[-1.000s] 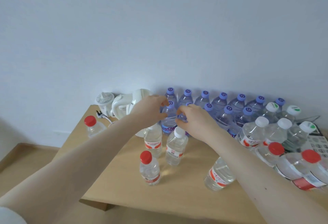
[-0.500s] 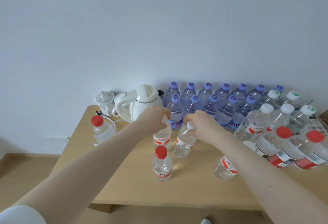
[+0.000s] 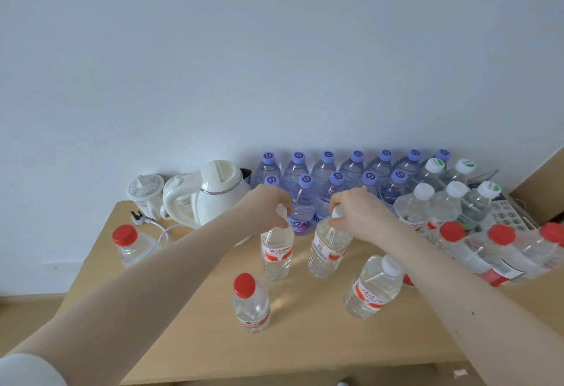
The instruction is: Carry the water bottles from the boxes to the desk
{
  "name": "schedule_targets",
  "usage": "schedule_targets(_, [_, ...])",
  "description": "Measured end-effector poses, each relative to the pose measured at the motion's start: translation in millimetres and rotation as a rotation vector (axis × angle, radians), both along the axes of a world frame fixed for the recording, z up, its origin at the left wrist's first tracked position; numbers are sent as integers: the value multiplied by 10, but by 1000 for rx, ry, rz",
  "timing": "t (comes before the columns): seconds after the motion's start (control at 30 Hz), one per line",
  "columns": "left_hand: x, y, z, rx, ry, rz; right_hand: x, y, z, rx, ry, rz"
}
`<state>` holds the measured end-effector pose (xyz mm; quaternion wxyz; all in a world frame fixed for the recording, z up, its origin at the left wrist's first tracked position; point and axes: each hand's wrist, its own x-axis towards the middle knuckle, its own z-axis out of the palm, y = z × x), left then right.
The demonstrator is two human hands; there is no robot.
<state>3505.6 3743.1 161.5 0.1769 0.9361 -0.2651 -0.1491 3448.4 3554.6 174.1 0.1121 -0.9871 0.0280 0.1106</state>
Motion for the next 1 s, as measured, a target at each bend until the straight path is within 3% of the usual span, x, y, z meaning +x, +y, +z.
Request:
schedule_targets(0.33, [166, -783, -10, 22, 6, -78, 97, -714, 77, -31, 5, -44])
schedule_targets(0.5, [214, -1077, 4, 129, -6, -178, 146, -898, 77, -48, 36, 4])
schedule_targets(1.0, [224, -1330, 38, 154, -3, -228, 260, -1063, -5, -63, 65, 39])
